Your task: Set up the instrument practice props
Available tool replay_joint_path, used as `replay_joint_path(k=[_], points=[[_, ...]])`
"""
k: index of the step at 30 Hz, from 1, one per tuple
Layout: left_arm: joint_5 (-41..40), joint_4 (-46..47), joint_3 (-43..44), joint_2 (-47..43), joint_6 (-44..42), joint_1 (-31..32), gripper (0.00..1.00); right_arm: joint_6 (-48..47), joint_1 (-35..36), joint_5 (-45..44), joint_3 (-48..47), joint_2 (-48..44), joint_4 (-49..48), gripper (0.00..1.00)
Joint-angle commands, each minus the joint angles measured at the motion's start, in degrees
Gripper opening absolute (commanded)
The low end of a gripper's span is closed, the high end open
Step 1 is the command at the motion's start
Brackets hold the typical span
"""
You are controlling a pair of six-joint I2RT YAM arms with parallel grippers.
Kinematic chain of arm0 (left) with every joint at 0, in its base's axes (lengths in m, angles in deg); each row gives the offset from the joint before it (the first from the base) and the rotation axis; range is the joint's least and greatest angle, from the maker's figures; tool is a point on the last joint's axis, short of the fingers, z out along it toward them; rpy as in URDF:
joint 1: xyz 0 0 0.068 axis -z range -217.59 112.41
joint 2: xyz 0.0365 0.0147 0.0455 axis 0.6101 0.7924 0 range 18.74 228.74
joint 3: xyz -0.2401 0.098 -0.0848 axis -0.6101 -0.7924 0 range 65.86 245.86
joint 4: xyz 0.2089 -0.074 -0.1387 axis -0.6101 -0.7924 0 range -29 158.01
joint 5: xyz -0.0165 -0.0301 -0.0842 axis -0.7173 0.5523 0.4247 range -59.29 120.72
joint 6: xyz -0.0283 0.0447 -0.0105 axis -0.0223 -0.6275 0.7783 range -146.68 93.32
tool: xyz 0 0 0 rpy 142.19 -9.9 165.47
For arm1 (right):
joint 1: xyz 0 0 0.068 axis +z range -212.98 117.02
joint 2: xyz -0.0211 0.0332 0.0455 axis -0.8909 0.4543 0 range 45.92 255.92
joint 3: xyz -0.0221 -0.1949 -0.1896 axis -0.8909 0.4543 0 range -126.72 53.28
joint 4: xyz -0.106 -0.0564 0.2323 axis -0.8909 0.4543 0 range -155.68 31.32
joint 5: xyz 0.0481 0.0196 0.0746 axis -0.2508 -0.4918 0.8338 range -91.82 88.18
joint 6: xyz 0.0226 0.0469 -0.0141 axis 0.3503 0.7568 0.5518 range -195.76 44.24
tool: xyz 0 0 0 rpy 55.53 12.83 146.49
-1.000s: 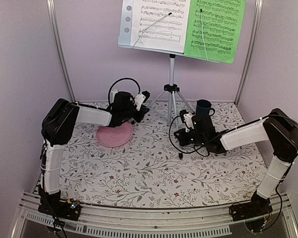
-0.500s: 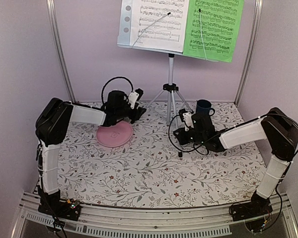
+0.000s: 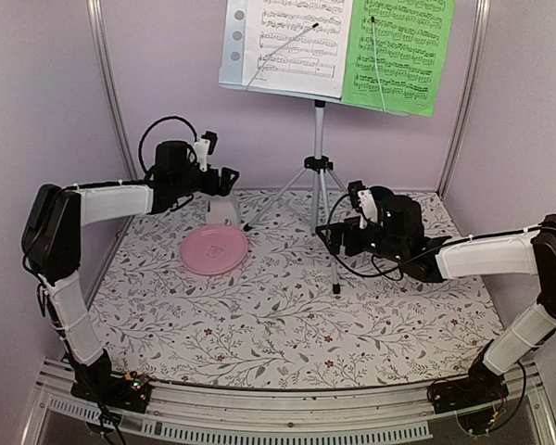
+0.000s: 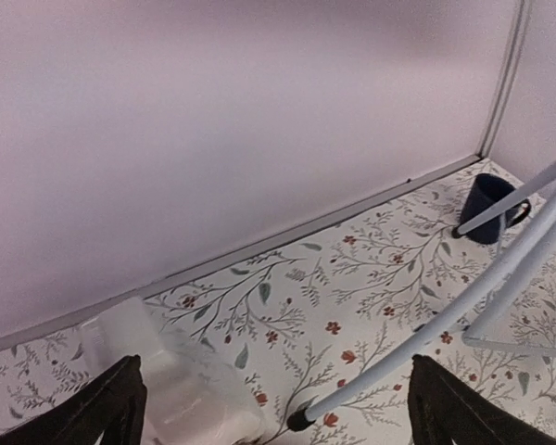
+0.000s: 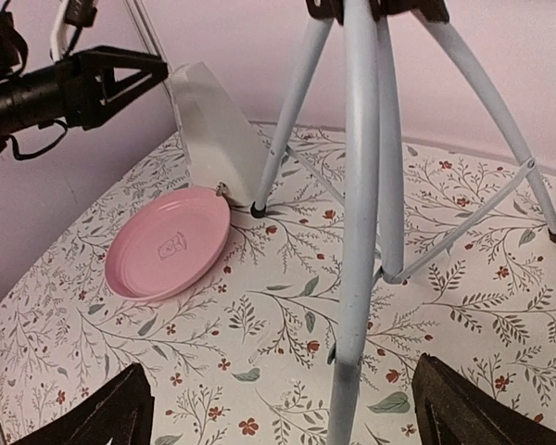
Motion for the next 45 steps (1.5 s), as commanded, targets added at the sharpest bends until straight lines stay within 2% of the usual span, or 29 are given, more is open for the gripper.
replay_joint_path(k=[1,6,9,13,18,20,23,25,30,39,45], points=[[-4.8,-10.2,2.1,0.0,5.2,-4.5,0.99,-0.8,0.1,0.4,1.6,-5.4,-0.8,0.99],[-9.1,-12.6,4.1,1.4,5.6,-4.9,0.99,-1.4,0.1,-1.4,3.0,-7.7,0.4,0.99],[-6.6,-11.4,4.9,3.0,4.6,-5.0,0.99,-1.4,0.1,-1.9,3.9,-8.1,0.6,0.99],[-0.2,-11.0,8.6,7.7,0.2,-5.4,0.99,-1.3,0.1,-2.2,4.5,-8.5,0.8,0.99],[17.8,-10.0,10.6,10.2,-10.3,-9.5,0.98,-1.5,0.0,-1.0,4.3,-9.4,1.4,0.99],[23.4,-9.6,11.7,10.6,-10.9,-12.4,0.98,-1.6,0.0,-0.5,4.4,-9.9,1.6,0.99],[36.0,-7.9,13.5,12.2,-10.2,-17.0,0.98,-1.8,0.0,0.1,4.3,-10.2,1.8,0.99],[43.2,-9.7,16.3,14.2,-12.9,-18.7,0.98,-1.8,0.0,0.5,4.1,-10.3,1.9,0.99],[53.9,-19.2,26.3,21.0,-23.7,-19.9,0.98,-2.0,0.0,1.4,3.7,-9.9,2.0,0.99],[61.3,-23.6,39.0,29.8,-28.7,-19.7,0.96,-1.7,0.0,2.0,2.9,-9.3,2.5,0.99],[63.1,-24.1,42.5,33.6,-28.6,-18.1,0.95,-1.9,0.0,2.3,1.9,-8.5,3.1,0.99]])
